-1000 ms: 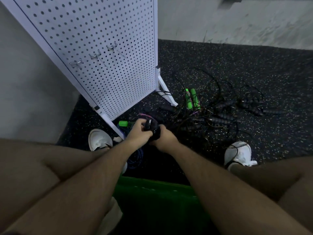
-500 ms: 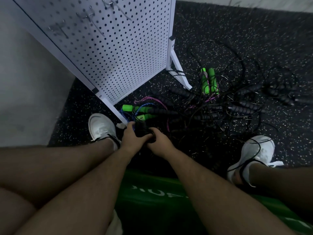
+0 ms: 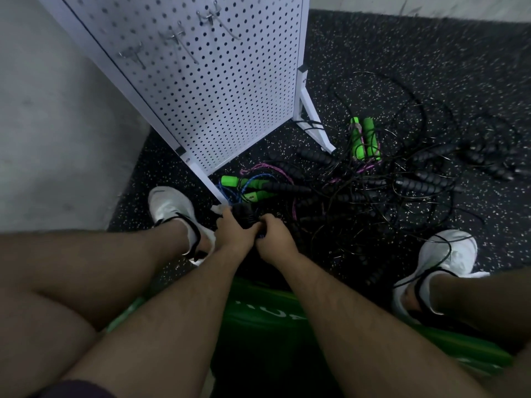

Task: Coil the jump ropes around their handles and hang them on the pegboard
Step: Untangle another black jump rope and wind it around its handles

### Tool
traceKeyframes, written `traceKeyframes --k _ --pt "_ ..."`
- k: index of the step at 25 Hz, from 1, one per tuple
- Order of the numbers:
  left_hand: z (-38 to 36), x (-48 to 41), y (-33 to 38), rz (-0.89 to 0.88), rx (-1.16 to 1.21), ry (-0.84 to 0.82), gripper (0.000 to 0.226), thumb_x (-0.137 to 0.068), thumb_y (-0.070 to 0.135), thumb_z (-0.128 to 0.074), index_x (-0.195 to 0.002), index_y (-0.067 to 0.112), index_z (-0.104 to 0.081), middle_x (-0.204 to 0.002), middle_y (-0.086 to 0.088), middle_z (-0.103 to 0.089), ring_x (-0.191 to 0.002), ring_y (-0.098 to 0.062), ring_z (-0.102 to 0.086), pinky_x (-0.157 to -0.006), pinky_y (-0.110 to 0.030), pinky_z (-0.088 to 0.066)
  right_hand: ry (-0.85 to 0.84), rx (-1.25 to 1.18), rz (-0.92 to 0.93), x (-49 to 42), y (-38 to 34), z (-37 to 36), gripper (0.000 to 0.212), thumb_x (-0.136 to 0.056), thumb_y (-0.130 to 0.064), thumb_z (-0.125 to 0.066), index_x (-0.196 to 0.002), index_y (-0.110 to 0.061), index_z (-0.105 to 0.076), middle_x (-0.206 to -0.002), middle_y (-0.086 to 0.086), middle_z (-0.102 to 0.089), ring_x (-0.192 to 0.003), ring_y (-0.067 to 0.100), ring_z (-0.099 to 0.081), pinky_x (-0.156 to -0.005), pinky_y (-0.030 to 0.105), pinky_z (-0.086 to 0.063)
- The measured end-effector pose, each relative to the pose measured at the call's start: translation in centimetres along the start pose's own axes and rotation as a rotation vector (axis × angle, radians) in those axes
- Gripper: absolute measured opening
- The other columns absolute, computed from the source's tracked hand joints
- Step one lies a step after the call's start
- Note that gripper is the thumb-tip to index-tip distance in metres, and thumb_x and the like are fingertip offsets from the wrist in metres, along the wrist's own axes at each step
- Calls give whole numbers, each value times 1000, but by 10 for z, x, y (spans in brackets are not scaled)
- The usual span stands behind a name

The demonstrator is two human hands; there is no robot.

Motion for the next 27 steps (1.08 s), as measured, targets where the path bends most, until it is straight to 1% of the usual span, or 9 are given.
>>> traceKeyframes --k 2,6,11,14,16,19,21,24,27 --pt "4 -3 -11 12 -21 46 98 -77 53 -79 -154 26 -24 -138 -16 -49 -120 -40 -56 -95 -49 -53 -27 -46 23 3 -7 -10 34 -89 -4 -58 -122 -12 -57 -120 8 -61 -109 28 -60 -88 39 -55" --pt "19 -34 -42 45 -192 30 88 -83 49 -78 -151 27 -27 -136 -17 -49 -115 -41 -57 -80 -42 -47 -184 90 95 -1 -7 -40 46 -95 -7 -55 -140 -16 -51 -132 6 -60 -119 26 -57 -99 36 -50" --pt "-23 -47 -36 -37 -419 -164 95 -89 53 -70 -158 22 -13 -144 -24 -38 -122 -44 -49 -96 -51 -50 -60 505 187 3 30 -11 25 -100 -26 -49 -120 -17 -61 -112 3 -61 -109 23 -51 -86 40 -50" --pt "-48 -25 3 -264 -714 -64 69 -97 53 -57 -149 15 -33 -145 -16 -40 -129 -35 -43 -101 -44 -44 74 542 291 12 43 27 32 -102 -42 -44 -105 -19 -65 -99 0 -63 -95 19 -52 -84 37 -48" --pt "-77 -5 37 -438 -667 -95 48 -100 46 -53 -139 18 -47 -138 -7 -49 -127 -29 -45 -102 -42 -42 173 480 269 13 56 50 33 -104 -40 -40 -101 -18 -65 -97 -1 -61 -92 18 -52 -83 38 -48" --pt "-124 12 79 -505 -482 -237 37 -101 40 -50 -133 21 -56 -130 -4 -58 -122 -26 -53 -99 -42 -44 314 364 116 12 80 87 29 -105 -31 -41 -117 -15 -61 -114 2 -58 -106 20 -50 -90 39 -48" --pt "-147 20 105 -531 -394 -290 35 -100 35 -52 -132 22 -57 -130 -4 -61 -121 -27 -56 -98 -42 -47 302 331 29 8 96 101 29 -104 -26 -41 -125 -14 -58 -123 5 -54 -112 23 -49 -92 39 -48" --pt "-183 20 119 -379 -270 -435 48 -102 33 -52 -148 21 -45 -144 -5 -54 -129 -27 -53 -106 -40 -45 248 216 -140 4 129 117 25 -95 -24 -51 -119 -17 -54 -116 5 -59 -105 27 -58 -85 43 -53" --pt "-211 15 121 -214 -169 -501 60 -102 30 -50 -158 21 -29 -155 -9 -44 -139 -28 -44 -116 -40 -37 103 98 -247 -1 152 111 44 -88 -25 -57 -130 -21 -43 -110 7 -60 -94 28 -61 -72 39 -54"
Point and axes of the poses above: each hand's wrist, its own x-axis away from the middle knuckle, its own z-axis out of the back of the hand, y = z × x, the point moved 10 cm from there along -x, towards the middle knuckle
